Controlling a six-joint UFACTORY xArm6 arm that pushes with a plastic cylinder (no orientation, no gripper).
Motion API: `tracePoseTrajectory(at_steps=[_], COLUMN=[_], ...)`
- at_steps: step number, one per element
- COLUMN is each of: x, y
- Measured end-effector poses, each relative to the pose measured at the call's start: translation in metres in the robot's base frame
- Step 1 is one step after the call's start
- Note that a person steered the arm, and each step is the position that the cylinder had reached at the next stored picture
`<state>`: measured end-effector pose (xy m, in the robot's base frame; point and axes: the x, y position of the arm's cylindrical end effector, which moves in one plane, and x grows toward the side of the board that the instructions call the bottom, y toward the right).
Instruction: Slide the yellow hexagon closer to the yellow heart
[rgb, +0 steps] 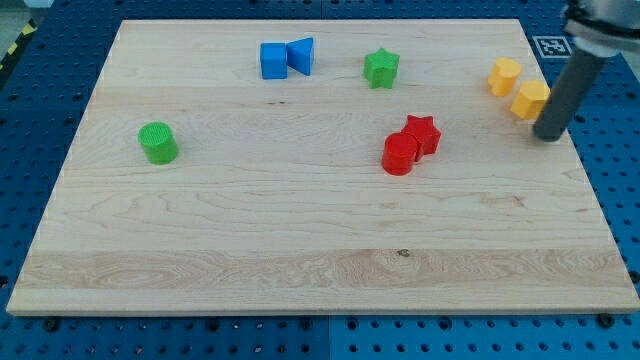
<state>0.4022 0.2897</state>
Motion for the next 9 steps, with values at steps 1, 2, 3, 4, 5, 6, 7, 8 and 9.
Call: tracePoseTrajectory(at_steps=[1, 2, 3, 4, 5, 6, 7, 8, 9], x=[-0.04, -0.05, -0.053, -0.048, -0.021, -0.021, -0.021, -0.021, -0.02], y=[0.014, 0.014, 0.013, 0.037, 0.054, 0.045, 0.033, 0.013, 0.001])
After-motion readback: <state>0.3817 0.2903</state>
